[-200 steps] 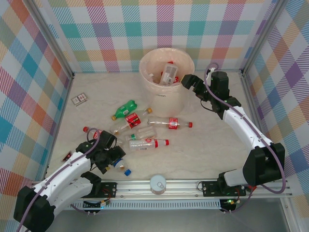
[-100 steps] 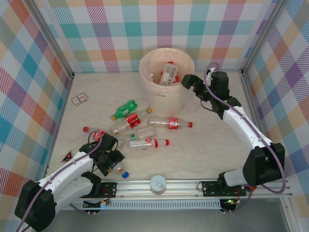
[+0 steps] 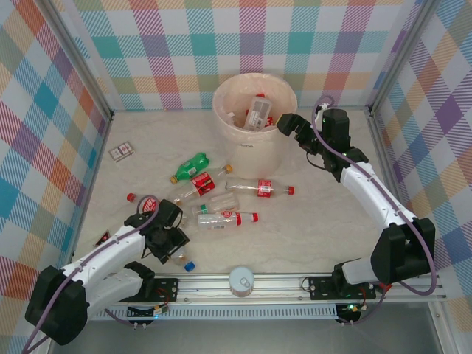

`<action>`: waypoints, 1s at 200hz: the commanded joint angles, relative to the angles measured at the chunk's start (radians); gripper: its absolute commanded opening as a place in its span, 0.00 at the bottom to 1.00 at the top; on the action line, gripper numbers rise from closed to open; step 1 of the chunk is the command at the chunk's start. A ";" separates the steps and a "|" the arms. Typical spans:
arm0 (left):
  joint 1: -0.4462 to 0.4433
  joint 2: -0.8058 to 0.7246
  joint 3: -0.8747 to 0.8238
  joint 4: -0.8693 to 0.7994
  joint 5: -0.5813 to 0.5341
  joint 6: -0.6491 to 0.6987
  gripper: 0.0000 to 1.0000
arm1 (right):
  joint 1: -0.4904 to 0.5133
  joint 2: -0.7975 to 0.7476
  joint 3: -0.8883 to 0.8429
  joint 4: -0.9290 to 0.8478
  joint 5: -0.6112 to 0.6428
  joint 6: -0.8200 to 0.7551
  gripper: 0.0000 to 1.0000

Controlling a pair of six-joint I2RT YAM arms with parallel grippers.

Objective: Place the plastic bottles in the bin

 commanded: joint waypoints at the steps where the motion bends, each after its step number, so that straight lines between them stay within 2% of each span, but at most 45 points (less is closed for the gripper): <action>1: -0.008 -0.010 0.075 -0.022 -0.013 0.036 0.60 | 0.007 0.010 -0.007 -0.028 -0.003 -0.035 0.99; 42: -0.003 -0.027 0.258 -0.175 -0.120 0.120 0.61 | 0.007 0.007 -0.016 -0.015 -0.008 -0.031 0.99; 65: 0.015 -0.009 0.417 -0.258 -0.183 0.204 0.59 | 0.007 0.003 -0.023 -0.008 -0.014 -0.028 0.99; 90: 0.029 0.015 0.594 -0.247 -0.261 0.328 0.49 | 0.007 0.001 -0.027 0.000 -0.018 -0.028 0.99; 116: 0.068 0.113 0.785 -0.227 -0.267 0.432 0.40 | 0.008 0.006 -0.030 0.015 -0.033 -0.020 0.99; 148: 0.082 0.229 0.981 -0.092 -0.231 0.526 0.39 | 0.012 0.009 -0.041 0.038 -0.040 -0.006 0.99; 200: 0.082 0.391 1.185 0.338 -0.148 0.608 0.31 | 0.037 0.006 -0.054 0.057 -0.025 0.004 0.99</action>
